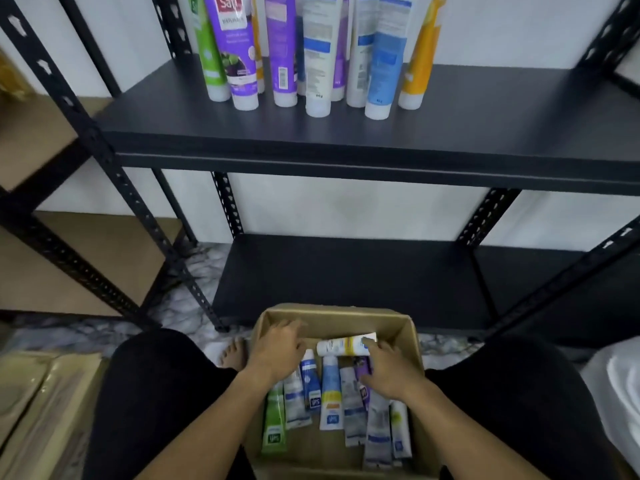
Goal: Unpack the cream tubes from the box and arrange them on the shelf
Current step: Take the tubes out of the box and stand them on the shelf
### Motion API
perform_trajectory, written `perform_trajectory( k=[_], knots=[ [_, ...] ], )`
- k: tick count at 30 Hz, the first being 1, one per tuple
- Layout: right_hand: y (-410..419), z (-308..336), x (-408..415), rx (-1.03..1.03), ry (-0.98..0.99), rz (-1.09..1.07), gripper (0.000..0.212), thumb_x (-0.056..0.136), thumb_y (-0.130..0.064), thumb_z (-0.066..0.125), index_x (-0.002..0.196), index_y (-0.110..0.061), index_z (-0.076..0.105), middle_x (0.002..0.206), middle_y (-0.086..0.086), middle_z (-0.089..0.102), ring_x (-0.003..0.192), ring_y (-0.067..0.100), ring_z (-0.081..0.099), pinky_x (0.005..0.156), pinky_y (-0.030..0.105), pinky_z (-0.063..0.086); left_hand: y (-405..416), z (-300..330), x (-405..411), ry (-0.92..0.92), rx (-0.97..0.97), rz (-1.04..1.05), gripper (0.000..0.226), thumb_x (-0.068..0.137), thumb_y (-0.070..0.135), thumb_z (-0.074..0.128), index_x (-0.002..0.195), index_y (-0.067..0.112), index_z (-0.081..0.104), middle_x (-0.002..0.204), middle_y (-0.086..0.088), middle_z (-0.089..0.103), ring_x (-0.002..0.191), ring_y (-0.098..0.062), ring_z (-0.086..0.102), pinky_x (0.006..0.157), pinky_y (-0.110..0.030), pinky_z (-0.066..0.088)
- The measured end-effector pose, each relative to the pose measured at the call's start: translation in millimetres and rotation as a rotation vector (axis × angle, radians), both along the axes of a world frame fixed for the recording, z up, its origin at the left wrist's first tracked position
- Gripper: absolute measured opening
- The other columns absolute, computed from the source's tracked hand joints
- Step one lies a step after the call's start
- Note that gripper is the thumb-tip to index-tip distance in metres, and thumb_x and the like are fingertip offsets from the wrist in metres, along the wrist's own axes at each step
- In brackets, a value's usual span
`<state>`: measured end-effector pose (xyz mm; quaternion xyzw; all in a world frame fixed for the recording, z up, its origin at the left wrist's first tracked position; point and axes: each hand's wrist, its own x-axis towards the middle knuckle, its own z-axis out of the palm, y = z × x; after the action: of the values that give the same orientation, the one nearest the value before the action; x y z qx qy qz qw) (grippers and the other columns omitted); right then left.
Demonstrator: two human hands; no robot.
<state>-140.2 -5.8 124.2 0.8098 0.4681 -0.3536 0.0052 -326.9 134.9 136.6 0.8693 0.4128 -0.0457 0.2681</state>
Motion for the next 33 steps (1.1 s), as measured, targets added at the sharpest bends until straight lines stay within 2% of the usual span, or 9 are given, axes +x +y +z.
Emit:
perform_trajectory(
  k=[3, 6, 8, 13, 16, 20, 23, 29, 33],
  knots=[
    [2, -10, -3, -0.067, -0.014, 0.062, 0.070, 0.093, -0.034, 0.059, 0.154, -0.023, 0.025, 0.157, 0.007, 0.030, 0.143, 0.032, 0.029, 0.111, 0.044, 0.038, -2, -22, -5, 0.096, -0.083, -0.025, 0.040, 0.097, 0.026, 0.052, 0.136, 0.023, 0.050, 0.137, -0.005, 0.054, 0.121, -0.025, 0.055, 0.096, -0.036, 0.047],
    [2, -32, -6, -0.112, -0.014, 0.076, 0.056, 0.088, -0.030, 0.061, 0.139, -0.032, 0.040, 0.145, 0.005, 0.045, 0.129, 0.028, 0.045, 0.102, 0.043, 0.046, -5, -37, -5, 0.218, -0.107, -0.056, 0.039, 0.099, 0.027, 0.049, 0.137, 0.021, 0.047, 0.137, -0.007, 0.051, 0.119, -0.026, 0.056, 0.086, -0.034, 0.047],
    [1, -52, -3, -0.142, -0.020, 0.077, 0.051, 0.081, -0.028, 0.065, 0.127, -0.037, 0.043, 0.138, 0.003, 0.050, 0.120, 0.025, 0.051, 0.095, 0.041, 0.051, -6, -45, -5, 0.290, -0.129, -0.074, 0.037, 0.100, 0.025, 0.048, 0.136, 0.018, 0.047, 0.140, -0.008, 0.049, 0.117, -0.027, 0.057, 0.086, -0.036, 0.048],
    [3, -52, -6, -0.143, -0.085, 0.171, 0.062, 0.088, -0.020, 0.061, 0.144, -0.025, 0.034, 0.145, 0.006, 0.040, 0.129, 0.033, 0.042, 0.099, 0.047, 0.047, -3, -69, -5, 0.360, -0.163, -0.065, 0.041, 0.100, 0.020, 0.048, 0.140, 0.023, 0.043, 0.136, -0.008, 0.052, 0.109, -0.029, 0.060, 0.078, -0.035, 0.047],
    [5, -59, -4, -0.119, -0.110, 0.142, 0.062, 0.092, -0.022, 0.058, 0.148, -0.022, 0.031, 0.150, 0.010, 0.032, 0.135, 0.034, 0.035, 0.102, 0.048, 0.045, -2, -81, -4, 0.365, -0.171, -0.046, 0.047, 0.099, 0.016, 0.049, 0.144, 0.023, 0.039, 0.136, -0.008, 0.051, 0.111, -0.029, 0.059, 0.083, -0.036, 0.049],
    [16, -60, 1, -0.017, -0.124, 0.028, 0.064, 0.098, -0.025, 0.055, 0.153, -0.019, 0.024, 0.153, 0.012, 0.025, 0.139, 0.032, 0.030, 0.105, 0.043, 0.044, -2, -102, -2, 0.387, -0.114, -0.068, 0.049, 0.096, 0.011, 0.050, 0.143, 0.019, 0.040, 0.143, -0.007, 0.045, 0.121, -0.028, 0.055, 0.094, -0.039, 0.049],
    [23, -67, 5, 0.036, -0.066, -0.129, 0.058, 0.095, -0.027, 0.060, 0.147, -0.020, 0.034, 0.139, 0.010, 0.039, 0.125, 0.029, 0.046, 0.100, 0.043, 0.048, 0, -120, -2, 0.388, -0.098, -0.089, 0.052, 0.095, 0.007, 0.050, 0.144, 0.019, 0.039, 0.147, -0.004, 0.039, 0.128, -0.026, 0.049, 0.099, -0.041, 0.048],
    [39, -75, 14, 0.070, 0.026, -0.337, 0.057, 0.087, -0.023, 0.072, 0.134, -0.010, 0.043, 0.127, 0.013, 0.054, 0.111, 0.031, 0.061, 0.088, 0.043, 0.055, 10, -130, 6, 0.437, -0.022, -0.108, 0.052, 0.098, 0.006, 0.043, 0.147, 0.018, 0.034, 0.153, -0.003, 0.031, 0.130, -0.027, 0.048, 0.094, -0.043, 0.049],
    [43, -85, 20, 0.082, 0.057, -0.466, 0.057, 0.082, -0.025, 0.077, 0.129, -0.005, 0.050, 0.126, 0.015, 0.055, 0.107, 0.032, 0.062, 0.086, 0.041, 0.055, 13, -131, 9, 0.494, 0.021, -0.129, 0.043, 0.099, 0.010, 0.043, 0.142, 0.016, 0.039, 0.145, -0.004, 0.041, 0.121, -0.027, 0.054, 0.089, -0.043, 0.049]
  ],
)
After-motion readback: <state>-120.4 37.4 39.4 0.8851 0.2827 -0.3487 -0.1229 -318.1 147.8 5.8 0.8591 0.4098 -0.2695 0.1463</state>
